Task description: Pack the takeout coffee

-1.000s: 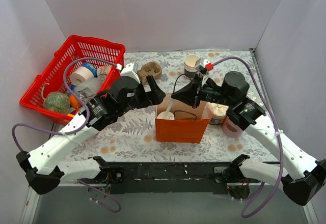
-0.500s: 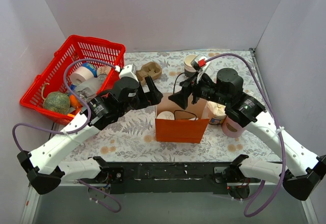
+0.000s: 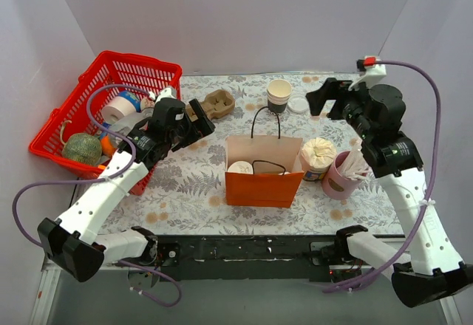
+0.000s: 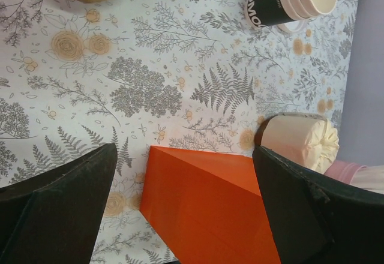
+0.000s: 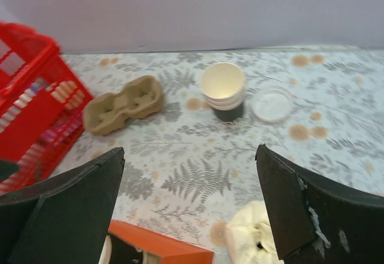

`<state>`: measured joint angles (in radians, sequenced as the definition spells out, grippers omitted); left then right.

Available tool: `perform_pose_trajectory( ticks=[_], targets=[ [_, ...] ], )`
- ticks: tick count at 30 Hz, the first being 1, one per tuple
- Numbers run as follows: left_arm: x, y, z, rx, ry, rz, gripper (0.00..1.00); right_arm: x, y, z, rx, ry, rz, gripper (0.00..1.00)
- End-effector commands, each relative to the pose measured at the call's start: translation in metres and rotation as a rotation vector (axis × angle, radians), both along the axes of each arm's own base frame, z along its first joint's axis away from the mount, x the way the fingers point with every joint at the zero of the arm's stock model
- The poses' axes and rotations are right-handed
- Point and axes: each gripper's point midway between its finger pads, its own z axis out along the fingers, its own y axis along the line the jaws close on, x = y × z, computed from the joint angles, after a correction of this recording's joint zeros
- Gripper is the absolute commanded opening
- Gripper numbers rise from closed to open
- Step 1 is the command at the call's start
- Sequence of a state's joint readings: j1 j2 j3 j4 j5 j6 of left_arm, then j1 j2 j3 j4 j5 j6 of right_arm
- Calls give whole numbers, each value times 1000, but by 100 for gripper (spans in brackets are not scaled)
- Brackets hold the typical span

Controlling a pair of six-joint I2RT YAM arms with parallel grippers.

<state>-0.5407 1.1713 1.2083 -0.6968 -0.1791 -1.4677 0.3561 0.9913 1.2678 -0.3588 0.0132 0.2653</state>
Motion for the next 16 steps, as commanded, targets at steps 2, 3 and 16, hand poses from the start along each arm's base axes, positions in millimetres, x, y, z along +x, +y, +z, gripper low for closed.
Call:
perform_pose_trajectory(
  ticks=[2, 3, 16],
  targets=[
    [6, 12, -2, 1, -13, 54, 98, 24, -77, -54, 50, 159, -265, 98],
    [7, 15, -3, 3, -12, 67, 98, 26, -88, -65, 52, 187, -314, 98],
    [-2, 42, 4, 17, -68, 173, 98, -9, -139, -80, -44, 86, -549, 98]
  ],
)
